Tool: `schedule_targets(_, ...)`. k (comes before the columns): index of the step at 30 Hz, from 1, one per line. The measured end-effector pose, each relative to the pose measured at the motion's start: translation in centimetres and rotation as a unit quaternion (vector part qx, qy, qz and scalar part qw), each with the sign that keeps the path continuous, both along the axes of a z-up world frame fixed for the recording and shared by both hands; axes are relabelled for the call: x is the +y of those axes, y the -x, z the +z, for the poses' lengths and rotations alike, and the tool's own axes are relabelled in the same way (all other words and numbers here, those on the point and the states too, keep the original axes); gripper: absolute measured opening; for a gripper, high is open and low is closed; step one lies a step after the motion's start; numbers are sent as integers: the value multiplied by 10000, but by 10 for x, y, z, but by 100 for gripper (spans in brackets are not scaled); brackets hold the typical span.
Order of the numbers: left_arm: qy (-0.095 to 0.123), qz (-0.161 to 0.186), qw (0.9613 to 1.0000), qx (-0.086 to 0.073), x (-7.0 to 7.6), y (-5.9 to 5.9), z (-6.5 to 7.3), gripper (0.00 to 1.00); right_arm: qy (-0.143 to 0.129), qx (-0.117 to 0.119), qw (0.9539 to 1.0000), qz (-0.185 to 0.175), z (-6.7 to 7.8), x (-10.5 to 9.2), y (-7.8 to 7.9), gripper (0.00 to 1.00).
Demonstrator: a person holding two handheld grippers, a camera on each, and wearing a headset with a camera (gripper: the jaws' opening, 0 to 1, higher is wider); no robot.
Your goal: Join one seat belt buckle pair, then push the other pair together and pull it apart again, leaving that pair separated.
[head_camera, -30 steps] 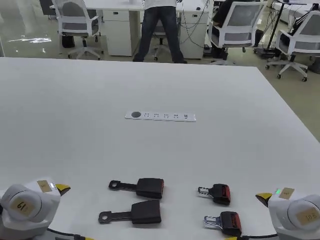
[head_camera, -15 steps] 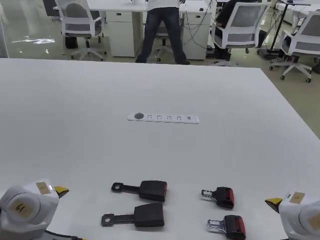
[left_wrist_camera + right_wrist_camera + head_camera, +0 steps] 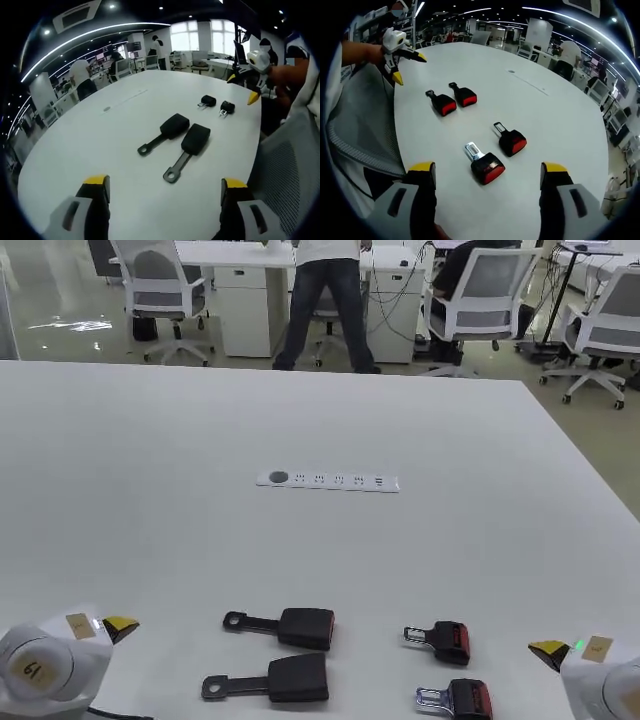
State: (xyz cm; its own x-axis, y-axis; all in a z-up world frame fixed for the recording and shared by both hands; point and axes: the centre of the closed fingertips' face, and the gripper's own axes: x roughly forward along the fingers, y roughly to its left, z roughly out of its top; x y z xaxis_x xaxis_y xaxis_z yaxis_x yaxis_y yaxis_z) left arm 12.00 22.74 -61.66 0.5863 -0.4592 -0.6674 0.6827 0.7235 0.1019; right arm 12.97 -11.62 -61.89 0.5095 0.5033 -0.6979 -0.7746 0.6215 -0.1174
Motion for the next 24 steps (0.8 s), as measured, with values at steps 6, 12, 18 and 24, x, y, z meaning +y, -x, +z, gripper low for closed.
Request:
schedule_targets(6,-66,-61,10000,18,-3,3,-4,92,10,-29,10000,86,-1,3,0,84)
schedule_targets(12,-61,-192,9996,206,-5,11,-8,83,106,-27,9999,96,-2,1,-1,81)
schedule_targets(18,-80,-172,9996,219,-2,12,-7,83,93,-28,9999,88,-3,0,-1,80)
schedule_targets(24,-101,-150,9997,169,3,10,-8,83,118,-30,9999,100,-3,2,2,79)
